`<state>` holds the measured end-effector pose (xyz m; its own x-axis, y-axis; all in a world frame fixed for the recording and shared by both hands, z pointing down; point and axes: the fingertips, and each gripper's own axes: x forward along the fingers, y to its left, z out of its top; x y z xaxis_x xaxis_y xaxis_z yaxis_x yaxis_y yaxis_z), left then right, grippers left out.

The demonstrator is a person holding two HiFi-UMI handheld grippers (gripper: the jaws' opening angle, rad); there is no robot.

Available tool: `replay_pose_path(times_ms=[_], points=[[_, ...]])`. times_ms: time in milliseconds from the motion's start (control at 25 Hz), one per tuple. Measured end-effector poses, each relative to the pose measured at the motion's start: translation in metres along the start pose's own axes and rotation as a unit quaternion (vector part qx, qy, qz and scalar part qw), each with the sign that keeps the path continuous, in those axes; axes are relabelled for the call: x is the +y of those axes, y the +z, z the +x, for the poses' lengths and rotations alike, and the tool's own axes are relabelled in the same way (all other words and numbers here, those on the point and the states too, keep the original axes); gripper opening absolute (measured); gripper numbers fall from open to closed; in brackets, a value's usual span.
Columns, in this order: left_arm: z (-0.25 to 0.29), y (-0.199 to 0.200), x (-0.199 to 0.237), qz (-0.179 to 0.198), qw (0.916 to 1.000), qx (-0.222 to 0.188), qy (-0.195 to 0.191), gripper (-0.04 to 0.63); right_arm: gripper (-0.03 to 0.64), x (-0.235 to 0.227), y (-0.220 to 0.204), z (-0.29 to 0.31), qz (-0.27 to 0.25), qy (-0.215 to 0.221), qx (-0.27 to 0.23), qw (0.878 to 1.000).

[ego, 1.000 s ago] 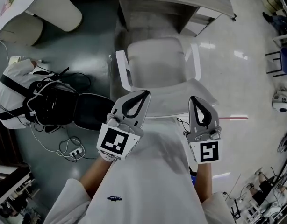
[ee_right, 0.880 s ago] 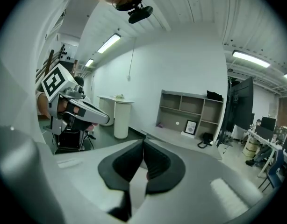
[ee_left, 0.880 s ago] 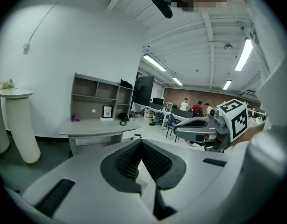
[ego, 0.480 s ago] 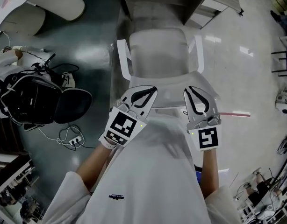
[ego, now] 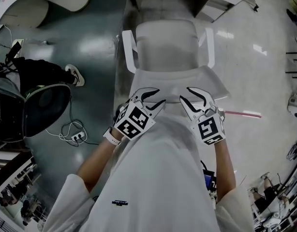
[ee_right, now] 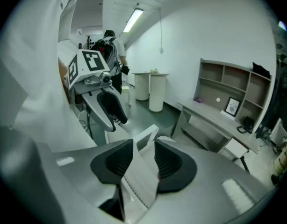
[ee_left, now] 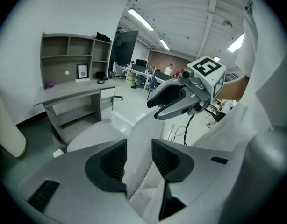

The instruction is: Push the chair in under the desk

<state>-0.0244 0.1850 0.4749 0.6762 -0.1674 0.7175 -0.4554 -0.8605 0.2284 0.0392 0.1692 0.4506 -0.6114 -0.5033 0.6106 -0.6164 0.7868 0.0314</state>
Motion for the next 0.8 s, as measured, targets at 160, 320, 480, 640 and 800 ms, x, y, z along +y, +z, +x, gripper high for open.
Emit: replay_pose_path(times_ms=[160, 320, 480, 640, 800], points=[[0.021, -0.024, -0.01, 0.029, 0.9981, 0.052, -0.018, 0.212, 0.183, 0.02, -0.036, 0.014, -0.047, 0.061, 0.057, 0.995], [0.03, -0.038, -0.016, 0.047, 0.9953, 0.082, -0.022, 0.229, 0.212, 0.032, -0.05, 0.019, -0.072, 0.097, 0.078, 0.99], [0.042, -0.048, -0.012, 0.074, 0.9919, 0.103, -0.004, 0.229, 0.213, 0.035, -0.058, 0.02, -0.089, 0.135, 0.099, 0.982], [0.046, -0.051, -0.01, 0.086, 0.9894, 0.116, 0.015, 0.224, 0.212, 0.041, -0.089, 0.02, -0.156, 0.15, 0.156, 0.964], [0.047, -0.057, -0.01, 0.092, 0.9851, 0.145, 0.012, 0.206, 0.124, 0.039, -0.096, 0.027, -0.202, 0.129, 0.166, 0.956]])
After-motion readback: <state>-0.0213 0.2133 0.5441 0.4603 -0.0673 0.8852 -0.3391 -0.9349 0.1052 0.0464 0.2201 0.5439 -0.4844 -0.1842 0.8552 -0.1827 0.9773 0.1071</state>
